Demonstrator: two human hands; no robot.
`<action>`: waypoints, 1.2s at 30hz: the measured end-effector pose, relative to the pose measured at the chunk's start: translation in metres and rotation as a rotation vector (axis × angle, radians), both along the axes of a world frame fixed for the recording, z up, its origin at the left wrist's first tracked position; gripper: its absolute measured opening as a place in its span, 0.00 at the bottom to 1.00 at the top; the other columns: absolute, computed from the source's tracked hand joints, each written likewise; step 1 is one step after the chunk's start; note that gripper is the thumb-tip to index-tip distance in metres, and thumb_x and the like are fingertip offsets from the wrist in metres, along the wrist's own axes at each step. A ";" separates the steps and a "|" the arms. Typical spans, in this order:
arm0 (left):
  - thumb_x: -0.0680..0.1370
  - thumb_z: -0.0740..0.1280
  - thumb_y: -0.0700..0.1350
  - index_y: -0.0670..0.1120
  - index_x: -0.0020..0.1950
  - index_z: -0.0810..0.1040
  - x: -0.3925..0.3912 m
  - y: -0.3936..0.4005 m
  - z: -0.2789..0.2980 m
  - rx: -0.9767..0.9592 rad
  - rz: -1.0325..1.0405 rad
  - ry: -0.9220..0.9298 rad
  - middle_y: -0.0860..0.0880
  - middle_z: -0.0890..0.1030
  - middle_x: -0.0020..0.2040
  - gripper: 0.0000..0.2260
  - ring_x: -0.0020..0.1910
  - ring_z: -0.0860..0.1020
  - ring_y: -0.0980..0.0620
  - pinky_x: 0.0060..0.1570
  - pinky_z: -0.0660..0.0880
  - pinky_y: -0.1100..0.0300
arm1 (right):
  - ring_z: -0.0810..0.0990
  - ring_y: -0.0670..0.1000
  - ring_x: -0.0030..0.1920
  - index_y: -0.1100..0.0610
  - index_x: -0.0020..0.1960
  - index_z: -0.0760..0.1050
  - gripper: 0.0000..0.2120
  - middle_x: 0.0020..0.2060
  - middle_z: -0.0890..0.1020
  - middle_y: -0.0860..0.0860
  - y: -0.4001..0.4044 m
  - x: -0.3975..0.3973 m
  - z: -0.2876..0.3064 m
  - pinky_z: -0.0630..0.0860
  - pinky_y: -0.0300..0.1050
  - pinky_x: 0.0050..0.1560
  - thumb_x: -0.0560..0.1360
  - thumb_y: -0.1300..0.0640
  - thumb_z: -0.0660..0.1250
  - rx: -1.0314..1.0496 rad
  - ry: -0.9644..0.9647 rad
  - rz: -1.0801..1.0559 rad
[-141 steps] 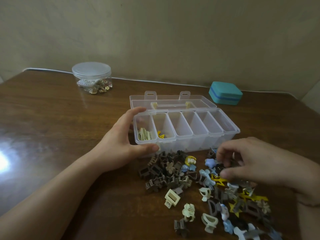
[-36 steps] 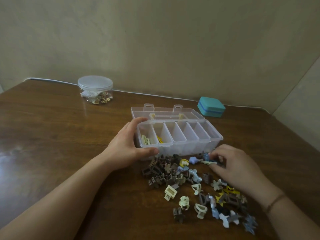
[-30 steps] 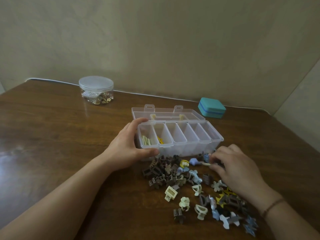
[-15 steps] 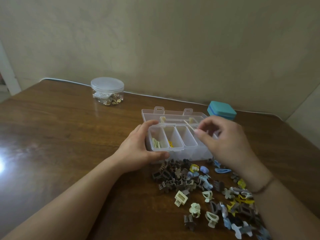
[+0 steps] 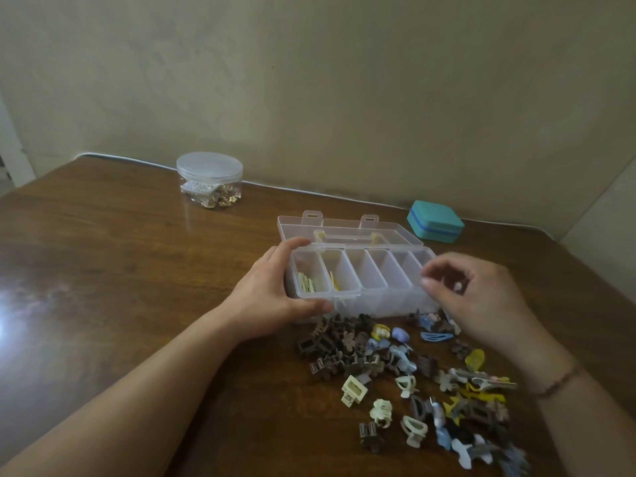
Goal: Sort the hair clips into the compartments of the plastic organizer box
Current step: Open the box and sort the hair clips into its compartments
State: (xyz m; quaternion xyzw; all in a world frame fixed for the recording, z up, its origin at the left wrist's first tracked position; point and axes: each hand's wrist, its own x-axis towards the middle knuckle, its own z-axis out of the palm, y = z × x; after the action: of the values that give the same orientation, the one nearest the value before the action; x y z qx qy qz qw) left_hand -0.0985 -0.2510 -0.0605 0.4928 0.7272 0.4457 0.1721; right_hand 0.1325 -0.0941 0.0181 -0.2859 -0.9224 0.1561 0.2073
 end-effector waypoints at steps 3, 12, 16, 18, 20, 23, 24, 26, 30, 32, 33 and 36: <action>0.62 0.77 0.65 0.62 0.74 0.60 0.001 0.000 0.000 -0.002 0.003 -0.006 0.59 0.68 0.68 0.45 0.67 0.70 0.55 0.66 0.71 0.49 | 0.76 0.38 0.42 0.41 0.44 0.76 0.08 0.41 0.78 0.39 0.007 0.019 -0.014 0.72 0.34 0.38 0.74 0.54 0.71 0.001 -0.263 -0.074; 0.65 0.78 0.60 0.61 0.75 0.60 0.004 -0.002 0.004 -0.006 0.007 -0.010 0.59 0.68 0.68 0.43 0.67 0.69 0.55 0.66 0.70 0.50 | 0.69 0.39 0.48 0.40 0.51 0.79 0.07 0.43 0.76 0.35 0.009 0.028 -0.038 0.71 0.38 0.44 0.75 0.43 0.66 0.247 -0.418 -0.094; 0.65 0.77 0.61 0.60 0.75 0.60 0.005 -0.002 0.005 -0.011 0.007 -0.001 0.62 0.66 0.66 0.43 0.66 0.69 0.56 0.65 0.70 0.53 | 0.70 0.41 0.50 0.40 0.54 0.78 0.10 0.48 0.79 0.35 0.005 0.030 -0.040 0.69 0.40 0.49 0.78 0.43 0.60 0.384 -0.474 -0.043; 0.65 0.78 0.60 0.60 0.75 0.60 0.005 -0.002 0.005 -0.012 0.004 -0.001 0.61 0.66 0.67 0.43 0.67 0.69 0.55 0.65 0.70 0.52 | 0.71 0.43 0.49 0.42 0.55 0.79 0.13 0.47 0.80 0.37 0.002 0.031 -0.041 0.68 0.41 0.48 0.78 0.44 0.58 0.514 -0.535 -0.004; 0.65 0.78 0.61 0.61 0.75 0.60 0.004 -0.002 0.004 -0.008 0.002 0.000 0.61 0.67 0.67 0.43 0.67 0.69 0.55 0.65 0.71 0.51 | 0.71 0.42 0.47 0.43 0.52 0.79 0.13 0.44 0.79 0.38 0.000 0.029 -0.038 0.66 0.40 0.46 0.78 0.44 0.57 0.540 -0.550 0.007; 0.65 0.78 0.61 0.61 0.74 0.60 0.003 -0.002 0.003 -0.002 0.000 -0.004 0.60 0.68 0.68 0.43 0.67 0.69 0.55 0.66 0.71 0.50 | 0.70 0.38 0.44 0.39 0.47 0.75 0.06 0.39 0.75 0.36 -0.001 0.020 -0.024 0.65 0.36 0.43 0.78 0.46 0.60 0.380 -0.416 0.035; 0.65 0.78 0.61 0.62 0.74 0.60 0.002 -0.001 0.002 -0.003 -0.001 -0.003 0.61 0.67 0.68 0.43 0.67 0.69 0.55 0.66 0.71 0.49 | 0.71 0.37 0.43 0.39 0.47 0.75 0.05 0.39 0.76 0.37 -0.003 0.015 -0.017 0.66 0.34 0.41 0.78 0.47 0.61 0.277 -0.335 0.042; 0.63 0.77 0.63 0.63 0.74 0.60 0.001 -0.001 0.001 -0.007 -0.003 -0.002 0.61 0.67 0.67 0.44 0.67 0.69 0.55 0.66 0.71 0.49 | 0.75 0.38 0.43 0.41 0.52 0.76 0.06 0.41 0.78 0.39 -0.008 0.000 -0.006 0.69 0.32 0.39 0.77 0.51 0.64 0.124 -0.130 0.083; 0.58 0.73 0.70 0.65 0.72 0.59 0.001 0.000 0.000 -0.008 -0.002 -0.009 0.62 0.68 0.66 0.46 0.66 0.70 0.55 0.65 0.72 0.48 | 0.78 0.41 0.42 0.46 0.53 0.79 0.10 0.38 0.80 0.43 -0.021 -0.047 0.003 0.72 0.27 0.38 0.75 0.58 0.69 -0.007 0.206 0.134; 0.58 0.73 0.70 0.65 0.72 0.60 0.001 0.000 0.000 -0.001 -0.001 -0.013 0.60 0.69 0.66 0.46 0.65 0.71 0.56 0.64 0.73 0.48 | 0.78 0.43 0.41 0.46 0.49 0.79 0.06 0.37 0.80 0.44 -0.025 -0.069 -0.005 0.75 0.31 0.38 0.75 0.57 0.69 -0.060 0.232 0.140; 0.58 0.74 0.69 0.65 0.72 0.60 0.001 0.000 0.000 0.000 0.000 -0.012 0.60 0.69 0.66 0.45 0.64 0.71 0.56 0.64 0.73 0.48 | 0.78 0.42 0.41 0.46 0.48 0.78 0.05 0.38 0.80 0.43 -0.026 -0.076 -0.012 0.75 0.31 0.39 0.76 0.56 0.68 -0.082 0.200 0.147; 0.62 0.77 0.65 0.63 0.73 0.60 0.002 -0.001 0.001 -0.003 -0.006 -0.002 0.59 0.69 0.67 0.44 0.65 0.70 0.56 0.65 0.73 0.47 | 0.77 0.38 0.43 0.45 0.48 0.79 0.05 0.40 0.80 0.41 -0.024 -0.079 -0.026 0.72 0.29 0.40 0.77 0.53 0.65 -0.097 0.148 0.177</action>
State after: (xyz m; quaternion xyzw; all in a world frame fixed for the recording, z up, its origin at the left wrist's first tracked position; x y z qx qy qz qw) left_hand -0.0969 -0.2520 -0.0590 0.4944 0.7261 0.4446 0.1751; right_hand 0.0540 -0.1182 -0.0074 -0.2008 -0.9176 0.2390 0.2460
